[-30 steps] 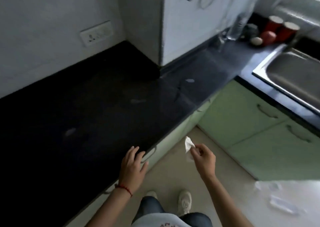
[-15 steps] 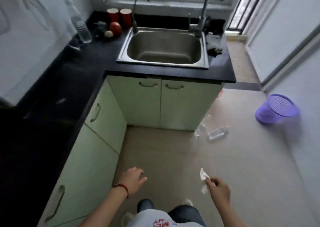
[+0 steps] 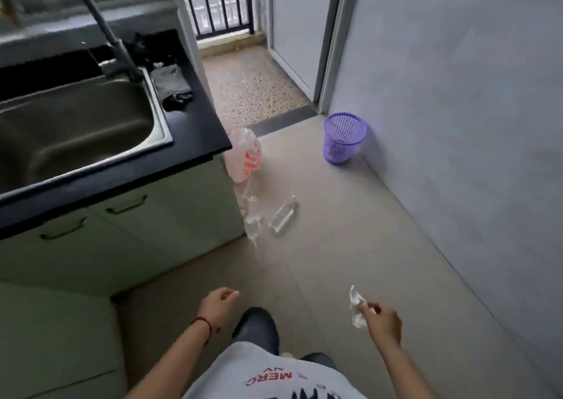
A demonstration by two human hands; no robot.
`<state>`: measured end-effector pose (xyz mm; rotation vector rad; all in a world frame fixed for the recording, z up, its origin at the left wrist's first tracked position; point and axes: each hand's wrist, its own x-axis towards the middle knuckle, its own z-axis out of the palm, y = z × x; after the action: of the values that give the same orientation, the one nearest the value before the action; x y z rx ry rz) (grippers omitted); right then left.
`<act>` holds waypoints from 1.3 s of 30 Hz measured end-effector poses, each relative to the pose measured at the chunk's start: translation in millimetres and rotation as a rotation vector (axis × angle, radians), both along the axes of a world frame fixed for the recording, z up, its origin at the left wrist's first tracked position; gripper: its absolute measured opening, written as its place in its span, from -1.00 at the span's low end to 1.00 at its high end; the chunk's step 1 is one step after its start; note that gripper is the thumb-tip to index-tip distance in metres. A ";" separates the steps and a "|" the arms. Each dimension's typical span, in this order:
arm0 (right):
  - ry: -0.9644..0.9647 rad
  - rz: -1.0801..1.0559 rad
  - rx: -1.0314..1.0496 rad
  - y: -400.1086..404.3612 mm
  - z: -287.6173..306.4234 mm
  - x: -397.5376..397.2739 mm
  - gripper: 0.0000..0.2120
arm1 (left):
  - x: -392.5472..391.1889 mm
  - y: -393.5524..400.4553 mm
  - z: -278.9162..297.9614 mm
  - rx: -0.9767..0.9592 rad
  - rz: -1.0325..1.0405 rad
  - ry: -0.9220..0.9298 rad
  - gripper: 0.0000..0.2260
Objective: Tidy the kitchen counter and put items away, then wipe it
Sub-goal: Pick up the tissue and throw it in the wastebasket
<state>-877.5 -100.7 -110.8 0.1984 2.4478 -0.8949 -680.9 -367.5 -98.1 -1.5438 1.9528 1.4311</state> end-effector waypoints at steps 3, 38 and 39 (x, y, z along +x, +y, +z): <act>0.005 -0.059 -0.038 -26.6 0.2 -39.7 -0.84 | -30.6 -26.3 -11.7 0.013 0.033 -0.008 -0.80; -0.040 -0.187 -0.076 -226.2 4.3 -527.1 -0.82 | -561.5 -258.2 -6.1 0.001 -0.089 0.024 -0.80; -0.030 -0.181 -0.092 -236.5 5.7 -540.2 -0.83 | -568.1 -262.3 -6.7 0.000 -0.086 0.021 -0.81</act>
<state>-1417.7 -337.2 -105.2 0.4029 2.3836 -1.0712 -1249.0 -629.8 -104.8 -1.4322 2.0058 1.4174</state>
